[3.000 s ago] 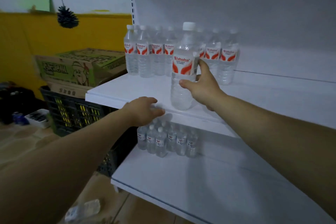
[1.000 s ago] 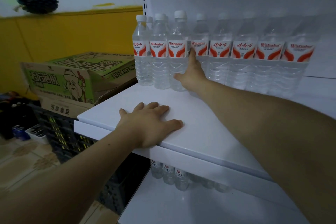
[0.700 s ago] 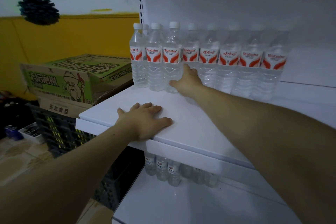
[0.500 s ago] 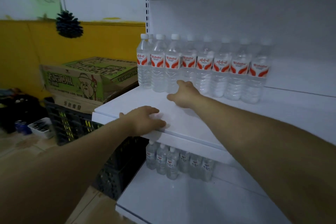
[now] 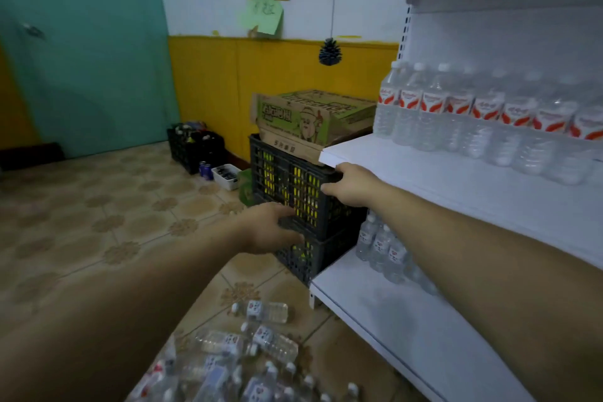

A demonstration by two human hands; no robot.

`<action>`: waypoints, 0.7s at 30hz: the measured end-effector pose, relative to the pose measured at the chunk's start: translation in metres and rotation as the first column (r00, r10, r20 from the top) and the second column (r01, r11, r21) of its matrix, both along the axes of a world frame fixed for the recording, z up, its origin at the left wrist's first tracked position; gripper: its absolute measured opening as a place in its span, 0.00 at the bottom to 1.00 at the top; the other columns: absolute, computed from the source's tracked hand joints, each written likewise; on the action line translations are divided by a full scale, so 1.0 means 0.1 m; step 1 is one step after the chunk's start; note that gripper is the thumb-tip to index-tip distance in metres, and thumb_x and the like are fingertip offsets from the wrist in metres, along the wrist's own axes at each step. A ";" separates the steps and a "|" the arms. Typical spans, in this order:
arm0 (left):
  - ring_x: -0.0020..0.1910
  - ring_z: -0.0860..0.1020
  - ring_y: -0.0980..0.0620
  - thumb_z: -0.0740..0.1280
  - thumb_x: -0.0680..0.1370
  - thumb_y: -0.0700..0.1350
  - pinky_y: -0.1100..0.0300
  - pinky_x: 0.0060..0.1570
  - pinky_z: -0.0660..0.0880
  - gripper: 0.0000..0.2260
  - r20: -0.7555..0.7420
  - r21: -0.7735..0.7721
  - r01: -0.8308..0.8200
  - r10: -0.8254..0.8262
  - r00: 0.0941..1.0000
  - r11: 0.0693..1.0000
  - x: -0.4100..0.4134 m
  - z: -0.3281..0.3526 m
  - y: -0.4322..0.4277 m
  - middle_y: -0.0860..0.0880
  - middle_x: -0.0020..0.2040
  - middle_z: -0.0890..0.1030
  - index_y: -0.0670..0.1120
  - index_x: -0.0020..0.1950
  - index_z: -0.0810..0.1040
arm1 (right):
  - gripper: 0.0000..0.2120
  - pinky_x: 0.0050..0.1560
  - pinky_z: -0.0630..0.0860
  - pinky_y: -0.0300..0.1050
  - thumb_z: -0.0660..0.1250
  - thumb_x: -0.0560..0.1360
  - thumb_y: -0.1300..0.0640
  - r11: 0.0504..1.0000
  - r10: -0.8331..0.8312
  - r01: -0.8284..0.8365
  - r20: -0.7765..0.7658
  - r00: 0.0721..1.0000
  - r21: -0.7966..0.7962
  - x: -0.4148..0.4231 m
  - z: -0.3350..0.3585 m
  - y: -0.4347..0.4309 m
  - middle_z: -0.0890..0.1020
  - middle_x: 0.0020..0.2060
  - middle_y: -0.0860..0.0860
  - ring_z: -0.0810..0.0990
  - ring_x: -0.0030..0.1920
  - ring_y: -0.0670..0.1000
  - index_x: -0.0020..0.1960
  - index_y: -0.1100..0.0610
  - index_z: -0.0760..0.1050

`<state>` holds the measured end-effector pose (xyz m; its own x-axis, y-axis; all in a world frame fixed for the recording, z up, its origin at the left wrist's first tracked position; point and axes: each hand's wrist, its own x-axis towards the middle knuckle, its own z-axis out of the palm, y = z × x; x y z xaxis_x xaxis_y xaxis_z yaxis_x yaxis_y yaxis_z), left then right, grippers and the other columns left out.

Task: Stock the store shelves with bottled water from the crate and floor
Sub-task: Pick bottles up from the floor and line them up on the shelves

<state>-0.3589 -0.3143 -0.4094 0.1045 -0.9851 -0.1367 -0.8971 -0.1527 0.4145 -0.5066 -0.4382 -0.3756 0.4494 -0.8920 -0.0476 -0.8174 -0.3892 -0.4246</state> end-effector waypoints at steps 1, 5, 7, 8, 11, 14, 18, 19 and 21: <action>0.74 0.62 0.47 0.66 0.77 0.57 0.55 0.68 0.63 0.32 -0.010 0.002 -0.033 0.033 0.999 0.999 0.07 -0.02 0.17 0.48 0.77 0.61 0.49 0.77 0.60 | 0.37 0.57 0.70 0.46 0.63 0.79 0.43 0.999 0.030 -0.030 -0.002 1.000 0.026 0.11 -0.03 0.13 0.63 0.75 0.57 0.71 0.67 0.58 0.79 0.59 0.53; 0.74 0.63 0.47 0.66 0.77 0.57 0.56 0.67 0.63 0.31 -0.042 0.022 -0.155 0.156 0.987 0.988 0.31 -0.11 0.84 0.48 0.76 0.62 0.51 0.77 0.60 | 0.37 0.56 0.73 0.48 0.63 0.79 0.44 0.989 0.130 -0.129 -0.013 0.991 0.072 0.54 -0.13 0.67 0.59 0.77 0.57 0.73 0.64 0.58 0.79 0.57 0.51; 0.74 0.62 0.48 0.66 0.76 0.57 0.56 0.67 0.62 0.31 -0.060 0.036 -0.206 0.208 0.976 0.978 0.42 -0.22 1.15 0.49 0.76 0.62 0.51 0.76 0.61 | 0.35 0.53 0.73 0.47 0.63 0.80 0.45 0.980 0.178 -0.176 -0.007 0.984 0.092 0.73 -0.22 0.92 0.60 0.76 0.56 0.74 0.61 0.57 0.79 0.57 0.51; 0.74 0.62 0.48 0.66 0.76 0.57 0.56 0.67 0.62 0.31 -0.067 0.051 -0.231 0.234 0.970 0.972 0.47 -0.29 1.30 0.49 0.76 0.62 0.51 0.76 0.61 | 0.35 0.54 0.72 0.47 0.63 0.80 0.45 0.975 0.203 -0.201 -0.011 0.979 0.092 0.82 -0.28 1.04 0.60 0.76 0.56 0.73 0.64 0.57 0.79 0.57 0.52; 0.74 0.63 0.48 0.66 0.76 0.58 0.56 0.68 0.62 0.32 -0.102 0.096 -0.310 0.319 0.942 0.946 0.62 -0.55 1.72 0.49 0.77 0.61 0.51 0.77 0.61 | 0.36 0.58 0.70 0.46 0.65 0.78 0.44 0.956 0.272 -0.269 -0.009 0.962 0.117 1.12 -0.61 1.34 0.61 0.76 0.55 0.69 0.70 0.59 0.79 0.55 0.53; 0.73 0.63 0.49 0.66 0.76 0.59 0.57 0.68 0.61 0.31 -0.119 0.155 -0.393 0.412 0.903 0.906 0.72 -0.92 2.11 0.50 0.77 0.62 0.51 0.77 0.61 | 0.36 0.64 0.71 0.49 0.65 0.78 0.43 0.939 0.329 -0.316 -0.081 0.941 0.139 1.34 -1.06 1.63 0.62 0.76 0.56 0.68 0.70 0.59 0.79 0.55 0.54; 0.73 0.65 0.49 0.66 0.76 0.58 0.57 0.67 0.62 0.32 -0.191 0.284 -0.452 0.512 0.838 0.846 0.79 -1.58 2.52 0.49 0.77 0.62 0.50 0.77 0.61 | 0.37 0.61 0.73 0.49 0.65 0.77 0.44 0.897 0.427 -0.390 -0.186 0.885 0.207 1.52 -1.73 1.90 0.66 0.74 0.56 0.73 0.65 0.58 0.79 0.54 0.53; 0.72 0.65 0.49 0.66 0.76 0.57 0.57 0.67 0.63 0.32 -0.206 0.315 -0.457 0.529 0.823 0.832 0.80 -1.76 2.59 0.49 0.77 0.61 0.50 0.77 0.60 | 0.36 0.62 0.73 0.50 0.65 0.78 0.43 0.882 0.457 -0.407 -0.216 0.863 0.239 1.56 -1.92 1.95 0.66 0.74 0.56 0.72 0.66 0.58 0.79 0.54 0.53; 0.72 0.65 0.48 0.67 0.76 0.56 0.57 0.68 0.63 0.32 -0.230 0.376 -0.460 0.562 0.794 0.804 0.81 -2.11 2.69 0.48 0.77 0.61 0.50 0.77 0.59 | 0.35 0.66 0.69 0.51 0.63 0.79 0.43 0.850 0.515 -0.440 -0.280 0.810 0.288 1.59 -2.28 2.01 0.64 0.75 0.57 0.68 0.70 0.59 0.79 0.56 0.54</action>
<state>-0.2783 -0.0455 -0.6201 0.4823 -0.7071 -0.5171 -0.4780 -0.7071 0.5211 -0.3477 -0.2376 -0.6041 0.7385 -0.5221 -0.4267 -0.6553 -0.7047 -0.2719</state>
